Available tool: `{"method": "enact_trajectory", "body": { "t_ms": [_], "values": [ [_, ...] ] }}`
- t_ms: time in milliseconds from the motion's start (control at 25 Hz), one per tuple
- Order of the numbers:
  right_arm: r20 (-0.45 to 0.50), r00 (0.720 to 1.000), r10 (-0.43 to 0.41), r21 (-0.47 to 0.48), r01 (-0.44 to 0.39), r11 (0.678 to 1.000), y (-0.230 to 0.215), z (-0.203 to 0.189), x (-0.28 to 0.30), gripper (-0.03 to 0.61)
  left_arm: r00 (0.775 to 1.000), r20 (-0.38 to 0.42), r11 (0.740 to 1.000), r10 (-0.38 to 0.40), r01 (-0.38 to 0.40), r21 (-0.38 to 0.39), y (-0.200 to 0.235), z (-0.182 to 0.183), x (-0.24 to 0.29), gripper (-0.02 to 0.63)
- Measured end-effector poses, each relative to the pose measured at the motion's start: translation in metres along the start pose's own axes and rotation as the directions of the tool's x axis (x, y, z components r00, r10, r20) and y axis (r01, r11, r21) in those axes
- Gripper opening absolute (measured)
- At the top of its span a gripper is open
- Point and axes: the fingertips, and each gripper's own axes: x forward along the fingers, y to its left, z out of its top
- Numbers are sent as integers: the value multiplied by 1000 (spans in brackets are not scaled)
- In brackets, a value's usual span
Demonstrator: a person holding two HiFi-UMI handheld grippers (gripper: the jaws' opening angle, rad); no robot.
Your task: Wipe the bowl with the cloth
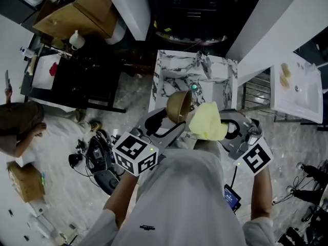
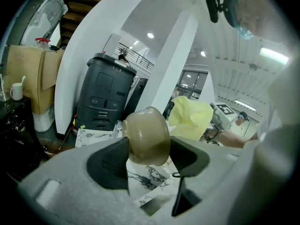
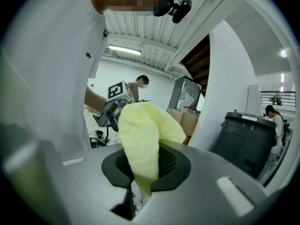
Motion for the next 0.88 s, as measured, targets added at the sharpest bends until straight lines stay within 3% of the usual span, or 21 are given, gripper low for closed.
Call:
{"method": "enact_trajectory", "body": {
  "t_ms": [200,360,560,720,880],
  "values": [
    [-50,989,-137,88,141,986,-20,-23,-13,31,1000,7,1000,16,-16,1,5,2,0,279],
    [-17,953,-302,171,301,938,-44,-31,-24,31,998,35,999,48,-48,-9,11,7,-3,279],
    [-30,875,-484,273,473,838,-70,-48,-51,32,992,77,995,100,-98,-31,26,11,-8,279],
    [-40,806,-591,449,543,710,-82,-56,-74,32,986,108,992,126,-123,-36,33,16,-12,279],
    [-85,733,-675,439,636,635,-80,-58,-91,32,980,134,989,146,-141,-46,36,16,-15,279]
  ]
}}
